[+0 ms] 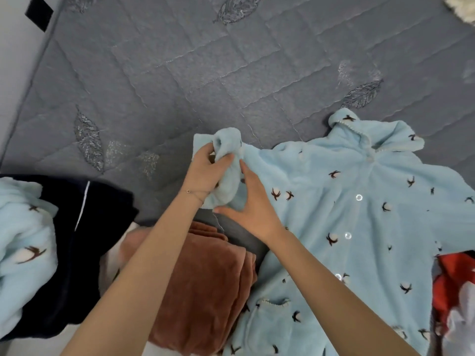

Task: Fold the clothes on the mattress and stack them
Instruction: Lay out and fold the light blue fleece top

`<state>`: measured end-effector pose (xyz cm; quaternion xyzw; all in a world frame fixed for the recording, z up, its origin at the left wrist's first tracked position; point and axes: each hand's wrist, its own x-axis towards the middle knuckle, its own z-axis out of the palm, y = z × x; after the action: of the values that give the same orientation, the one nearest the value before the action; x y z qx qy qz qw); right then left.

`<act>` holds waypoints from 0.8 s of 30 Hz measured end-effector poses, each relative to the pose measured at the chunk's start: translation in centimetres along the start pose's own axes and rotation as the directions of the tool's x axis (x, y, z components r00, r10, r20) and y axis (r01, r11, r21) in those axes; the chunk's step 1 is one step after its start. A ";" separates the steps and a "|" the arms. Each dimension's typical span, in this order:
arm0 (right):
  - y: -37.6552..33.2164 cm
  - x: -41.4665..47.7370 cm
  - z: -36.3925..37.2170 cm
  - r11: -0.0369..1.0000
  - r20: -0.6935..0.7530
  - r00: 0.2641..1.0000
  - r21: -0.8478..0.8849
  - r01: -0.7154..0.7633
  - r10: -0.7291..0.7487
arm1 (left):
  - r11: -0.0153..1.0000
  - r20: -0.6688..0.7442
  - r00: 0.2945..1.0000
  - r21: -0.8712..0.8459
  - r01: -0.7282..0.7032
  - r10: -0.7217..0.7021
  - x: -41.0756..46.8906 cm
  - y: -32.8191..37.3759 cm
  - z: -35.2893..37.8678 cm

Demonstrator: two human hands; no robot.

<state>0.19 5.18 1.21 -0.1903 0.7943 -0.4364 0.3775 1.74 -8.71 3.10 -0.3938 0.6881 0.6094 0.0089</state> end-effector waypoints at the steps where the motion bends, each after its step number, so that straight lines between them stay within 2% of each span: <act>1: 0.0 -0.4 -0.5 0.994 -0.014 0.999 0.106 -0.031 0.033 | 1.000 0.041 0.999 0.008 -0.012 0.011 -0.4 0.7 1.6; 3: 0.5 -1.0 -2.1 0.973 -0.114 0.992 0.232 -0.018 0.046 | 0.999 0.122 0.992 0.034 -0.017 0.012 -1.2 1.9 4.8; 6: 3.0 -2.6 -6.1 0.974 -0.256 0.965 0.227 0.000 0.059 | 0.997 0.244 0.970 0.073 -0.020 0.001 -2.3 3.4 9.9; 9: 6.4 -4.5 -10.9 0.905 -0.335 0.885 0.382 -0.187 0.324 | 0.998 0.365 0.931 -0.057 0.028 -0.005 -4.0 4.2 15.0; 11: 8.4 -5.8 -14.0 0.794 -0.337 0.812 0.562 -0.232 0.476 | 0.997 0.307 0.949 -0.041 -0.065 0.075 -5.0 3.9 18.0; 13: 9.6 -6.9 -16.9 0.719 -0.366 0.749 0.663 -0.206 0.552 | 0.970 0.228 0.954 0.102 -0.220 0.193 -5.8 3.1 20.3; 16: 11.3 -8.0 -20.7 0.630 -0.394 0.689 0.767 -0.119 0.609 | 0.853 0.264 0.934 0.400 -0.335 0.242 -6.6 1.1 23.2; 19: 13.0 -9.1 -23.6 0.590 -0.417 0.662 0.806 -0.047 0.623 | 0.612 0.348 0.921 0.694 -0.379 0.176 -7.5 -0.9 25.6; 21: 14.3 -9.9 -25.3 0.589 -0.446 0.641 0.808 -0.012 0.625 | 0.513 0.376 0.913 0.759 -0.402 0.158 -8.0 -1.8 27.3; 24: 16.3 -10.9 -27.1 0.644 -0.510 0.607 0.765 -0.004 0.609 | 0.477 0.372 0.907 0.772 -0.420 0.197 -8.4 -2.2 29.8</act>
<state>-13.15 35.91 1.34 0.3126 0.6686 -0.6596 0.1422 -5.16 21.05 -2.28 -0.1354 0.9476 0.2371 0.1659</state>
